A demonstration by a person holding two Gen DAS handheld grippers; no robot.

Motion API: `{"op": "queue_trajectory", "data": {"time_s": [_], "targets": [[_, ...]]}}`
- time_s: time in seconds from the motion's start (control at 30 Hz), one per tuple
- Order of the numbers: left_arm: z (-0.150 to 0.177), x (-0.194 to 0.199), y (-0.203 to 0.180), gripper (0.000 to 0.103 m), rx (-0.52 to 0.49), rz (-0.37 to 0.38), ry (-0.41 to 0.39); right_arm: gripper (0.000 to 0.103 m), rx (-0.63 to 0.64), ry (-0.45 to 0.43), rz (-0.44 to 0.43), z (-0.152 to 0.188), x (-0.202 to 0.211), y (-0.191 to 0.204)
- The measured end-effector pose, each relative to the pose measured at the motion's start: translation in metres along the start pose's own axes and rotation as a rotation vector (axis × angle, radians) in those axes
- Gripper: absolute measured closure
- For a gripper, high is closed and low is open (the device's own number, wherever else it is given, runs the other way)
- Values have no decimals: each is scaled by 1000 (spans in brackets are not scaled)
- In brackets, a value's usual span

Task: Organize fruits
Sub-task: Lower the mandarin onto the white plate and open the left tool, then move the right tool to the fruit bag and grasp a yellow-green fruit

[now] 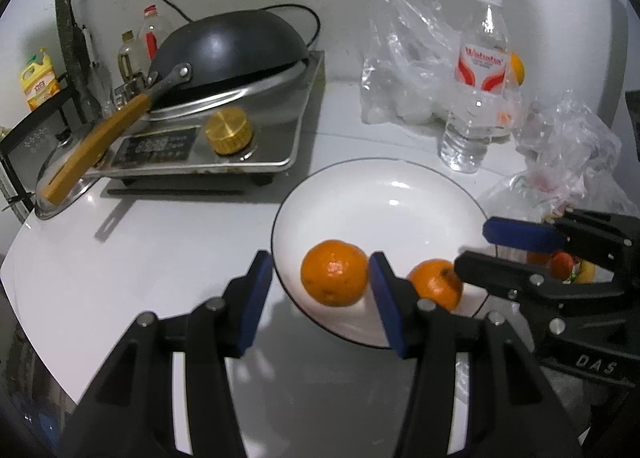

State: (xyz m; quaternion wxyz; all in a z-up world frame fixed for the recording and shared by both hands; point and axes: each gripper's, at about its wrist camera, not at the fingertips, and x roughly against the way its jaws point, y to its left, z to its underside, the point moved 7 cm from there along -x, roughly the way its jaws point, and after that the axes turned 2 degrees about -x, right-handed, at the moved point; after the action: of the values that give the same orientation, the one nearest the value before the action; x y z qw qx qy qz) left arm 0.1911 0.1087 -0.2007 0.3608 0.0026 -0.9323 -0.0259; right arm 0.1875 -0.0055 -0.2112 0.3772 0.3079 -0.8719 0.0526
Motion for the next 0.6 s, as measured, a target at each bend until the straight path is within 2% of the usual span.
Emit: {"op": "queue_trajectory", "data": {"time_s": [0.6], "targets": [[-4, 57, -25, 47, 19, 98, -131, 62, 13, -63, 136, 9, 65, 2]]}}
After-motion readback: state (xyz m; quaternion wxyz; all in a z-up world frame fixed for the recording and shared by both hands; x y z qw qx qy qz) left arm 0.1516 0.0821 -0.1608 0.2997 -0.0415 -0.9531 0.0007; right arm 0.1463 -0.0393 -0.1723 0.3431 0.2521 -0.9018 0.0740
